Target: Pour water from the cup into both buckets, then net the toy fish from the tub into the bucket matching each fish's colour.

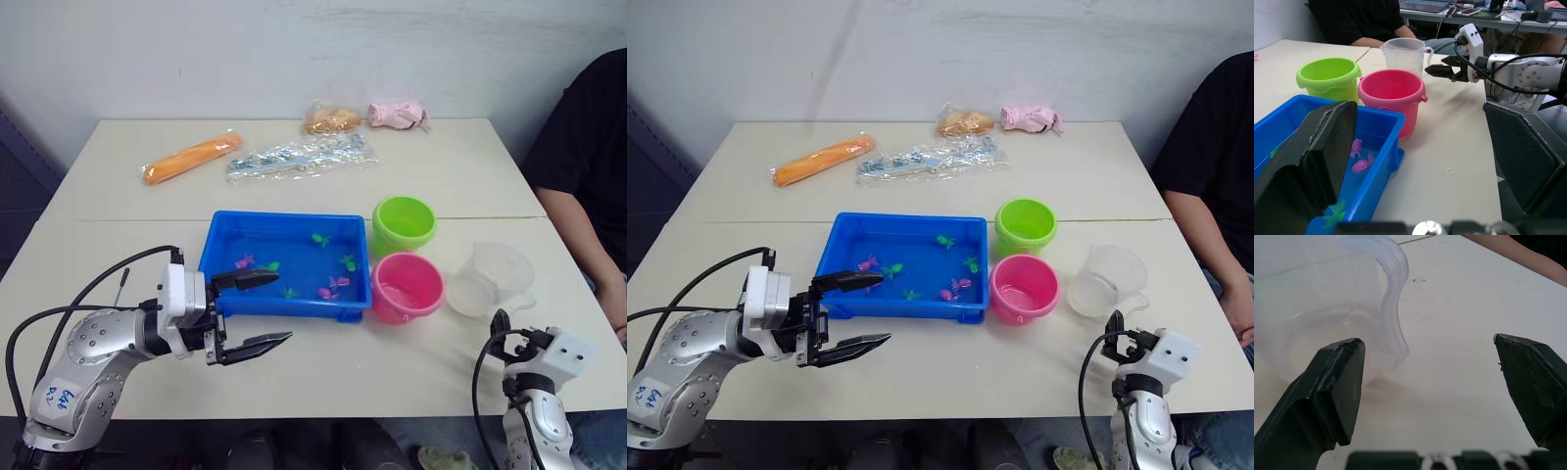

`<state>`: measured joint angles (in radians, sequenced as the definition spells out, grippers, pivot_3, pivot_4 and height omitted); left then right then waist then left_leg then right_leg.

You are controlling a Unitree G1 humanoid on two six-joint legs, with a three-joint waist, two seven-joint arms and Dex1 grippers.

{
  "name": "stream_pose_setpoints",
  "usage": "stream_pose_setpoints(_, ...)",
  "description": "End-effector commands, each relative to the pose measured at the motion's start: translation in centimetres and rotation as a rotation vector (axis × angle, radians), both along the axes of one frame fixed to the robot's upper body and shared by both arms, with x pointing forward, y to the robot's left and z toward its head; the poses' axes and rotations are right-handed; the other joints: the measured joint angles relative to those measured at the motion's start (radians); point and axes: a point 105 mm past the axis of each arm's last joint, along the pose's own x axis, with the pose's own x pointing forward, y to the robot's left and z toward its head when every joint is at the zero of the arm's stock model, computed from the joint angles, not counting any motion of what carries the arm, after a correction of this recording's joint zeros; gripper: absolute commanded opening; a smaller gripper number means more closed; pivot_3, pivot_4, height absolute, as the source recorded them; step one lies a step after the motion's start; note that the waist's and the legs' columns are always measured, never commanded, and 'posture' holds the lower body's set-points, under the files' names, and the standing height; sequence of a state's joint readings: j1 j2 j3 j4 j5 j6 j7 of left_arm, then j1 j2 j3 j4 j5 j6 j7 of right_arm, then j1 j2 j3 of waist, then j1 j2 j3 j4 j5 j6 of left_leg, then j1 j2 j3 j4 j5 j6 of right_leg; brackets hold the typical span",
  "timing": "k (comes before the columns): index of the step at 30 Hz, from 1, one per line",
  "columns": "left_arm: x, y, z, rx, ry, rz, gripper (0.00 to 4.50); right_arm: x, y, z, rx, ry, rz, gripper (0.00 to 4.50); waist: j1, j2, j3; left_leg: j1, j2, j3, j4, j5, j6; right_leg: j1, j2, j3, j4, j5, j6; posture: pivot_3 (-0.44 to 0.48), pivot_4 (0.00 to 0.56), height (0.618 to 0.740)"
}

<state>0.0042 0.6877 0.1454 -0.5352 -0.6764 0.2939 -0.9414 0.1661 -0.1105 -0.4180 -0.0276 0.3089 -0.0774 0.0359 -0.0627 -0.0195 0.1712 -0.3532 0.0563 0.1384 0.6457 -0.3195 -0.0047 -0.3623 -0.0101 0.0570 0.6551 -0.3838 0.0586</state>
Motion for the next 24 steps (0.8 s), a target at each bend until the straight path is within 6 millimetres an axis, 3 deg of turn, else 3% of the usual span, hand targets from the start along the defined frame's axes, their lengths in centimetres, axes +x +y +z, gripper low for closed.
stream_pose_setpoints(1, -0.2, -0.2, 0.4, 0.003, -0.022, -0.014, 4.44, -0.1, -1.2, 1.3, -0.046, -0.048, -0.046, 4.5, 0.0, 0.0, 0.0, 0.0, 0.0, 0.0, 0.0, 0.0, 0.0, 0.0, 0.0, 0.0, 0.0, 0.0, 0.0, 0.0, 0.15, 0.74)
stream_pose_setpoints(8, -0.2, -0.5, 0.6, -0.002, -0.034, -0.005, 4.44, 0.7, -2.2, 1.4, -0.02, -0.061, -0.12, 4.5, -0.004, 0.0, 0.0, 0.0, 0.0, 0.0, 0.0, 0.0, 0.0, 0.0, 0.0, 0.0, 0.0, 0.0, 0.0, 0.0, 0.15, 0.74)
stream_pose_setpoints(24, -0.1, -0.8, 0.8, -0.01, -0.044, 0.024, 4.44, 3.6, -2.4, 1.5, 0.048, -0.105, -0.127, 4.5, -0.023, 0.002, 0.001, 0.0, 0.0, 0.0, 0.0, 0.0, 0.0, -0.001, 0.001, 0.001, 0.001, 0.0, 0.0, 0.0, 0.15, 0.74)
